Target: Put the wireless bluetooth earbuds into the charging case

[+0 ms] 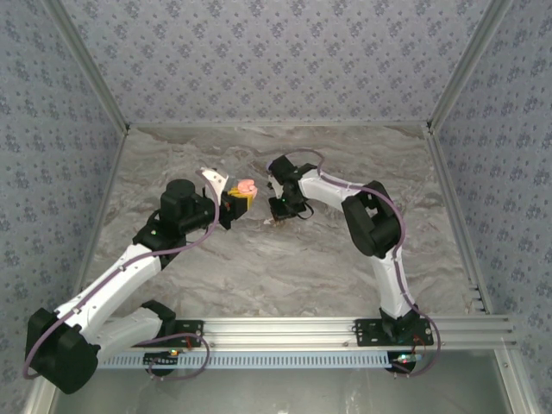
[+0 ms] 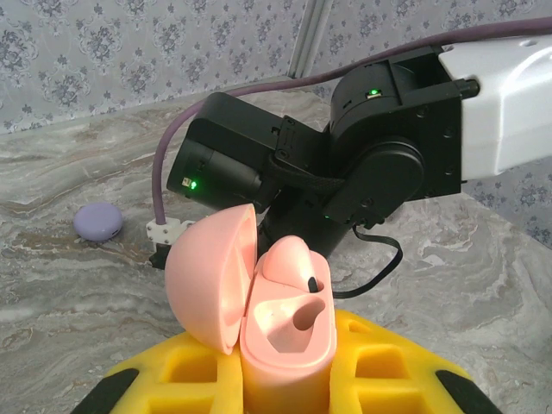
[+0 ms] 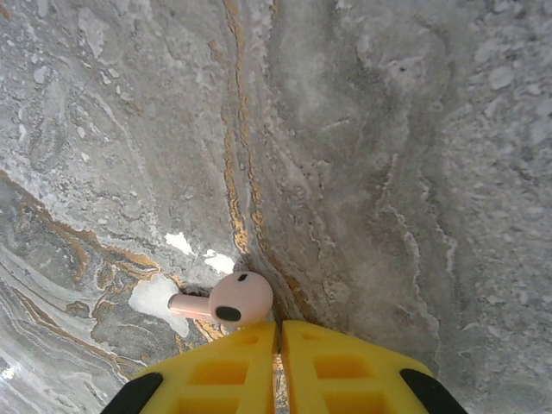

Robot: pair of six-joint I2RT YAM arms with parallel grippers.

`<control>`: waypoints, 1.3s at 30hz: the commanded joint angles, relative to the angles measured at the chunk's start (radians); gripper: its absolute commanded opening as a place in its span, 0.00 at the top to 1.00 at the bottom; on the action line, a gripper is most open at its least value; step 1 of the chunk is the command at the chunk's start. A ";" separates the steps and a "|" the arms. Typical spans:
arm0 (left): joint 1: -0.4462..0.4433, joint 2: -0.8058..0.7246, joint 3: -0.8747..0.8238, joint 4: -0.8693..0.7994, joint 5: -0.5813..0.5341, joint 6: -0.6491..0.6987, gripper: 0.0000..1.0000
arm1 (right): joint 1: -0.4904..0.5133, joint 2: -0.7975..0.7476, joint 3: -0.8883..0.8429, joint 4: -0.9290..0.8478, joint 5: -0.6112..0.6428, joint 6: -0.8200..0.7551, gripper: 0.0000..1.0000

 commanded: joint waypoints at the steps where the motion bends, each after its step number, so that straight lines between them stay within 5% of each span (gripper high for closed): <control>1: 0.006 -0.006 0.030 0.023 0.008 0.003 0.91 | -0.001 0.057 0.043 -0.001 0.031 -0.020 0.85; 19: 0.006 -0.012 0.035 0.013 0.003 0.008 0.91 | 0.004 0.157 0.203 -0.056 -0.031 -0.047 0.83; 29: 0.006 -0.010 0.041 0.006 0.001 0.014 0.91 | 0.003 0.089 0.198 -0.088 0.051 -0.032 0.80; 39: 0.006 -0.012 0.044 0.001 0.001 0.021 0.91 | -0.011 0.023 0.185 -0.049 -0.069 0.024 0.66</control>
